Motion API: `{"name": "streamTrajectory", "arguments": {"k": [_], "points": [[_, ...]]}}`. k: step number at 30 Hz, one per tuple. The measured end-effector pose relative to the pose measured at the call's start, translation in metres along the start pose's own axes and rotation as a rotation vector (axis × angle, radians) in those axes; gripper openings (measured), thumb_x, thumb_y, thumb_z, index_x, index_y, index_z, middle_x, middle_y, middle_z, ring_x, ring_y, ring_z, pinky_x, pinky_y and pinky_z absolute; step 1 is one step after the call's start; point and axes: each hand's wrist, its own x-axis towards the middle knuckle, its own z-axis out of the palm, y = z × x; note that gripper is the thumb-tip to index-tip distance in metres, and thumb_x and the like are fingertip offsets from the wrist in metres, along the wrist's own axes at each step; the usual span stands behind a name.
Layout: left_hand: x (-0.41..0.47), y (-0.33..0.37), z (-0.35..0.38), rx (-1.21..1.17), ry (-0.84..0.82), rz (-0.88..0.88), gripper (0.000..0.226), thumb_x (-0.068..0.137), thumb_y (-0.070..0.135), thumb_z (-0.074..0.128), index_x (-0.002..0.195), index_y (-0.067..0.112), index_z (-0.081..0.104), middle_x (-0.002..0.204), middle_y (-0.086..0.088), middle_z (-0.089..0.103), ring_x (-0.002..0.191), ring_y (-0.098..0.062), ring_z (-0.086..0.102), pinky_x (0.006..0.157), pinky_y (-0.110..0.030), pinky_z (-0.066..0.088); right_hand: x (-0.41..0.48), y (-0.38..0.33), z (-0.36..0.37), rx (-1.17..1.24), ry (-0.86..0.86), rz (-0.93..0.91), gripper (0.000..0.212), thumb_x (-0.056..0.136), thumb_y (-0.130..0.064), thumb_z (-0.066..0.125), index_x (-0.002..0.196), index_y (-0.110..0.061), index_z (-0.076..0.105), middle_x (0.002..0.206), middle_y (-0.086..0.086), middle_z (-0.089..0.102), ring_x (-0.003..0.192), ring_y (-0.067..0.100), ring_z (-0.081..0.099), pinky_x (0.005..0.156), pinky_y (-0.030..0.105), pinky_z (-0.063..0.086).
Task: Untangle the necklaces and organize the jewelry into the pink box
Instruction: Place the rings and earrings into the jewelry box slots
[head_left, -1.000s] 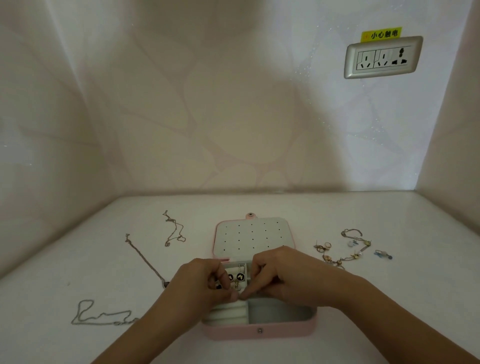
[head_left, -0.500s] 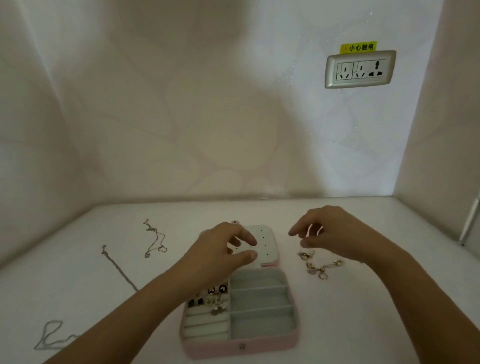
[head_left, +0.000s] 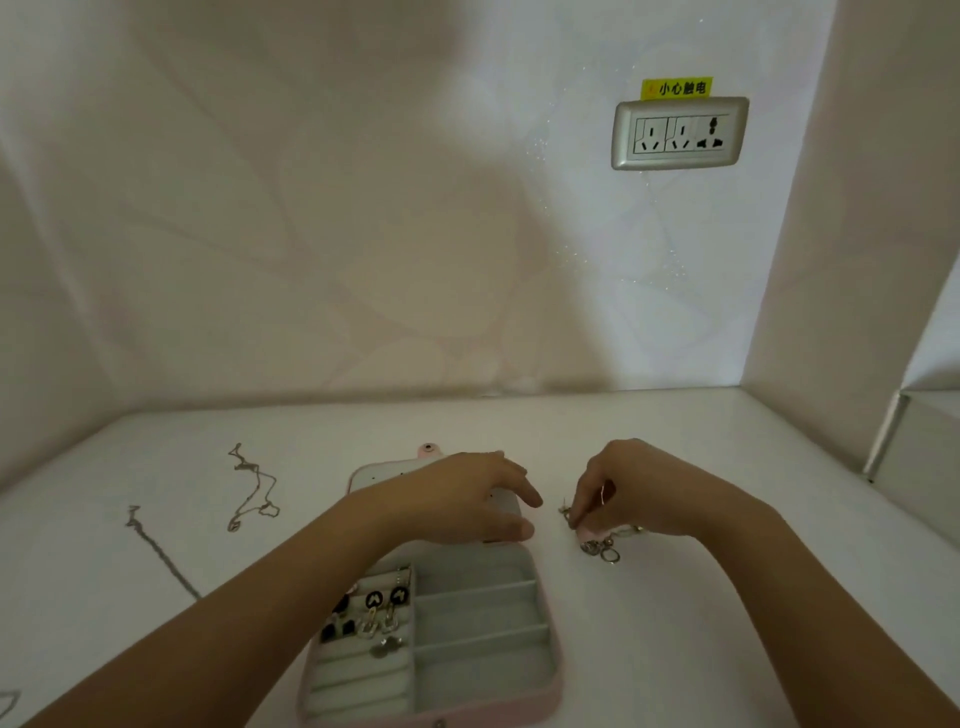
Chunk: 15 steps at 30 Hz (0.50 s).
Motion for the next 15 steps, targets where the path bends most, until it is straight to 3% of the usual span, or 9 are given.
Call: {"name": "streamTrajectory", "arguments": {"k": [5,8,12,13,15], "points": [[0.01,0.001,0.001,0.005,-0.038,-0.013,0.035,0.09,0.04,0.06,0.125,0.033,0.06,0.14,0.008,0.048,0.135,-0.01,0.034,0.102,-0.023,0.026,0.001,0.007,0.003,-0.058,-0.032,0.038,0.009,0.073,-0.017,0.076,0.074,-0.025,0.077,0.06,-0.015,0.066,0.053,-0.004,0.056,0.051,0.009,0.038],[0.012,0.005,0.002,0.055,-0.064,-0.004,0.036,0.092,0.041,0.057,0.126,0.032,0.059,0.145,0.009,0.043,0.142,-0.008,0.021,0.107,-0.026,0.017,0.003,0.013,0.001,-0.035,-0.019,0.059,0.011,0.073,-0.013,0.074,0.074,-0.023,0.078,0.066,-0.01,0.07,0.056,-0.002,0.059,0.055,0.012,0.041],[0.01,0.008,0.001,0.214,-0.109,-0.031,0.036,0.093,0.051,0.048,0.127,0.041,0.056,0.15,0.017,0.034,0.143,-0.004,0.013,0.111,-0.042,0.01,0.004,0.018,-0.002,-0.037,-0.004,0.083,0.016,0.075,-0.01,0.074,0.075,-0.025,0.076,0.065,-0.012,0.069,0.059,-0.003,0.059,0.058,0.013,0.045],[0.01,0.009,0.001,0.237,-0.113,-0.02,0.036,0.094,0.052,0.045,0.127,0.042,0.055,0.15,0.017,0.033,0.143,-0.003,0.012,0.109,-0.038,0.007,0.004,0.019,-0.003,-0.033,0.004,0.087,0.016,0.075,-0.009,0.074,0.076,-0.025,0.077,0.063,-0.014,0.067,0.059,-0.004,0.059,0.058,0.012,0.044],[0.012,0.012,0.0,0.229,-0.132,0.021,0.037,0.098,0.046,0.042,0.131,0.037,0.054,0.15,0.014,0.035,0.143,-0.003,0.012,0.094,-0.012,-0.004,0.003,0.022,-0.005,-0.015,0.018,0.1,0.018,0.076,-0.007,0.072,0.078,-0.024,0.077,0.065,-0.012,0.068,0.06,-0.002,0.06,0.056,0.012,0.042]]}}
